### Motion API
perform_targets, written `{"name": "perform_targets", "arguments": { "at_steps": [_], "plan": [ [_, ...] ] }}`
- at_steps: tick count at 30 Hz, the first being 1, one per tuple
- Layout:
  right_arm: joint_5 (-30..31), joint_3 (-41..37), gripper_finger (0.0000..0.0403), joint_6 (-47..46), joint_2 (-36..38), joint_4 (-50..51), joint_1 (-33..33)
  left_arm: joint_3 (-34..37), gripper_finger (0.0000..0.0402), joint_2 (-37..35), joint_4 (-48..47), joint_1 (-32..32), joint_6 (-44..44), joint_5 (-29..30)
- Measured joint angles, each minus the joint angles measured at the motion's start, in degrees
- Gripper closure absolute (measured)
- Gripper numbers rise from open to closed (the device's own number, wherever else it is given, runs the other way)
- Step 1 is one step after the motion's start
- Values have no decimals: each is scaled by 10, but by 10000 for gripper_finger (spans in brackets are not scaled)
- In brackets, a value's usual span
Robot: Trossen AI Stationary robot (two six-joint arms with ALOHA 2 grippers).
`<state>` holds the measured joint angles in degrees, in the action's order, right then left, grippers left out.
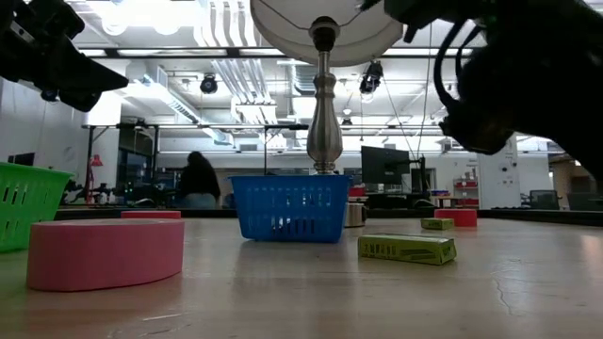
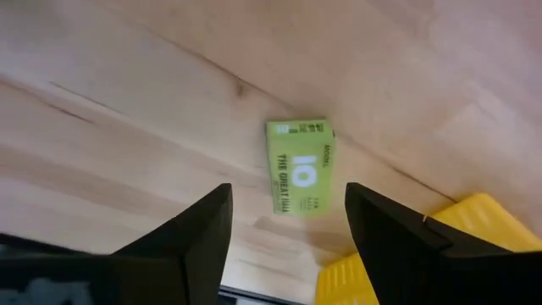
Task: Pick and place Stapler, Stapler remover, tape
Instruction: Put the bottom right green staple box into the yellow bin
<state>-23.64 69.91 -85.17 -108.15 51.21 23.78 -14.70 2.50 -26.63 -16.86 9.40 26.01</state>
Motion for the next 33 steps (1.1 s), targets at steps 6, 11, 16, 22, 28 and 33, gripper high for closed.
{"name": "perform_targets", "arguments": {
  "at_steps": [6,11,16,22,28,33],
  "plan": [
    [0,-7,177,-2,-1,-6,14,0,378,0,0,0,0,0],
    [5,-23,177,-4,-1,-12,16,0,378,0,0,0,0,0],
    [7,-38,177,-4,-1,-52,16,0,378,0,0,0,0,0],
    [7,-58,190,-19,-1,-90,16,0,378,0,0,0,0,0],
    [3,-75,220,-27,2,-103,16,0,378,0,0,0,0,0],
    [4,-74,254,-18,2,-99,16,0,378,0,0,0,0,0]
  ]
}}
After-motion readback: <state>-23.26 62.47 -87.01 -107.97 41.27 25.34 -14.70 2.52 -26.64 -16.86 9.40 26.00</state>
